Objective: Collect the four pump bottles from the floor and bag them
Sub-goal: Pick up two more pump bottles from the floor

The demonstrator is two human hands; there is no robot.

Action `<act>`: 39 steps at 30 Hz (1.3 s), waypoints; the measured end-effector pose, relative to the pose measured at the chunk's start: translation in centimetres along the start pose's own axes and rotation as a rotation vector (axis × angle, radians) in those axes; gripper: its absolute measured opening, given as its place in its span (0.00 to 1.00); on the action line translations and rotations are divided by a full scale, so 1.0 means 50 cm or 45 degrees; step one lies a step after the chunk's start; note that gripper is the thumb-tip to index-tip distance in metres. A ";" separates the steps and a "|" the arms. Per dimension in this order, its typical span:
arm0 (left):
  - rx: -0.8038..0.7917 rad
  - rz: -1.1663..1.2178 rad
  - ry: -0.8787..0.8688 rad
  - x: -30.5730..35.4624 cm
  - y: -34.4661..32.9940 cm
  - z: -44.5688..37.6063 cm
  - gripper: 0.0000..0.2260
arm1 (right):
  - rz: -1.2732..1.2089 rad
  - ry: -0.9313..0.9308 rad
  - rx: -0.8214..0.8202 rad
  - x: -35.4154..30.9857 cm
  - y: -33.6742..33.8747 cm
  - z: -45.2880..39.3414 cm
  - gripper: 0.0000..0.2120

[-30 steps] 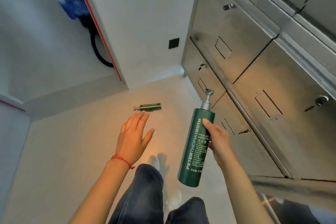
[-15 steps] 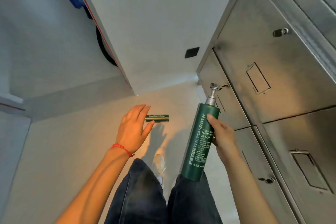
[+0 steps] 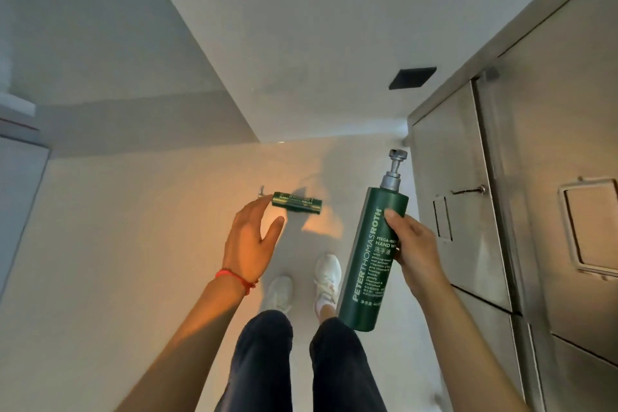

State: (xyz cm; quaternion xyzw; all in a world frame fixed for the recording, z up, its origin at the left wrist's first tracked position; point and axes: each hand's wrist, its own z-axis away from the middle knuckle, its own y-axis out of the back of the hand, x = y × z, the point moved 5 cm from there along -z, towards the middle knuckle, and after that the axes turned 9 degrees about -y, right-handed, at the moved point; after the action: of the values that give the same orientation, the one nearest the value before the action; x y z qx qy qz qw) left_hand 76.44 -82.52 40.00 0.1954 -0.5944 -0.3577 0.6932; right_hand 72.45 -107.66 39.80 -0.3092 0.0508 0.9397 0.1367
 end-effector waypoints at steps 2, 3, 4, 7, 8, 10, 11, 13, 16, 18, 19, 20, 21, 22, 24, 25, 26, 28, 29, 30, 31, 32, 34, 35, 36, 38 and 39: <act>0.019 0.059 0.092 -0.037 -0.050 -0.032 0.16 | 0.041 -0.014 0.003 0.007 0.006 -0.065 0.08; 0.022 0.092 0.136 -0.059 -0.077 -0.046 0.16 | 0.060 -0.023 0.006 0.015 0.009 -0.095 0.08; 0.027 0.135 0.175 -0.083 -0.105 -0.060 0.16 | 0.061 -0.033 0.005 0.025 0.010 -0.126 0.07; 0.067 0.339 0.393 -0.186 -0.199 -0.096 0.16 | 0.062 -0.060 -0.002 0.070 0.008 -0.227 0.09; 0.070 0.402 0.491 -0.225 -0.235 -0.105 0.16 | 0.074 -0.063 -0.001 0.090 0.006 -0.261 0.12; 0.075 0.482 0.616 -0.305 -0.309 -0.128 0.15 | 0.104 -0.066 -0.012 0.129 0.000 -0.332 0.16; 0.080 0.509 0.646 -0.345 -0.344 -0.140 0.15 | 0.120 -0.076 -0.018 0.153 -0.004 -0.368 0.16; 0.080 0.540 0.708 -0.428 -0.415 -0.165 0.15 | 0.142 -0.098 -0.043 0.203 -0.012 -0.438 0.15; 0.075 0.594 0.841 -0.558 -0.509 -0.198 0.11 | 0.174 -0.127 -0.076 0.280 -0.021 -0.529 0.14; 0.084 0.709 0.925 -0.635 -0.572 -0.221 0.07 | 0.171 -0.149 -0.058 0.333 -0.019 -0.584 0.14; 0.070 0.732 0.961 -0.668 -0.603 -0.233 0.07 | 0.168 -0.165 -0.050 0.358 -0.016 -0.610 0.15; 0.058 0.761 1.009 -0.700 -0.635 -0.244 0.08 | 0.169 -0.183 -0.039 0.381 -0.012 -0.633 0.15; 0.087 0.824 1.084 -0.726 -0.664 -0.254 0.10 | 0.175 -0.200 -0.028 0.404 -0.007 -0.654 0.15; 0.125 0.902 1.175 -0.748 -0.689 -0.264 0.12 | 0.182 -0.215 -0.016 0.423 -0.002 -0.673 0.15; 0.179 1.021 1.312 -0.787 -0.736 -0.285 0.13 | 0.190 -0.240 0.002 0.458 0.009 -0.705 0.14; 0.190 1.061 1.379 -0.805 -0.757 -0.293 0.15 | 0.188 -0.251 0.012 0.472 0.013 -0.718 0.13; 0.206 1.101 1.439 -0.823 -0.774 -0.300 0.19 | 0.182 -0.259 0.022 0.485 0.016 -0.730 0.13; 0.294 1.160 1.523 -0.851 -0.799 -0.315 0.25 | 0.180 -0.263 0.030 0.504 0.019 -0.750 0.12; 0.364 1.180 1.556 -0.863 -0.806 -0.320 0.28 | 0.183 -0.267 0.029 0.512 0.019 -0.758 0.12; 0.433 1.196 1.578 -0.873 -0.809 -0.326 0.29 | 0.184 -0.272 0.023 0.520 0.017 -0.765 0.11; 0.498 1.206 1.589 -0.881 -0.812 -0.332 0.29 | 0.181 -0.274 0.014 0.527 0.015 -0.772 0.12; 0.552 1.216 1.587 -0.886 -0.815 -0.338 0.28 | 0.178 -0.274 0.005 0.532 0.012 -0.778 0.12; 0.654 1.250 1.559 -0.892 -0.819 -0.346 0.24 | 0.174 -0.271 -0.009 0.538 0.003 -0.784 0.14; 0.691 1.267 1.529 -0.893 -0.820 -0.348 0.22 | 0.173 -0.262 -0.016 0.538 -0.003 -0.786 0.14; 0.703 1.273 1.495 -0.891 -0.818 -0.348 0.20 | 0.172 -0.248 -0.017 0.535 -0.008 -0.785 0.15; 0.692 1.250 1.437 -0.884 -0.800 -0.336 0.17 | 0.168 -0.225 -0.009 0.523 -0.015 -0.778 0.15; 0.674 1.242 1.403 -0.880 -0.787 -0.328 0.16 | 0.165 -0.214 -0.003 0.514 -0.018 -0.771 0.15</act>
State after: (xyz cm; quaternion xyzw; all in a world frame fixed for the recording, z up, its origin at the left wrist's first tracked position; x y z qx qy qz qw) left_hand 80.23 -79.29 -21.04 0.2203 -0.2488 0.2897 0.8976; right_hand 74.77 -107.93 -6.50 -0.2256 0.0581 0.9693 0.0789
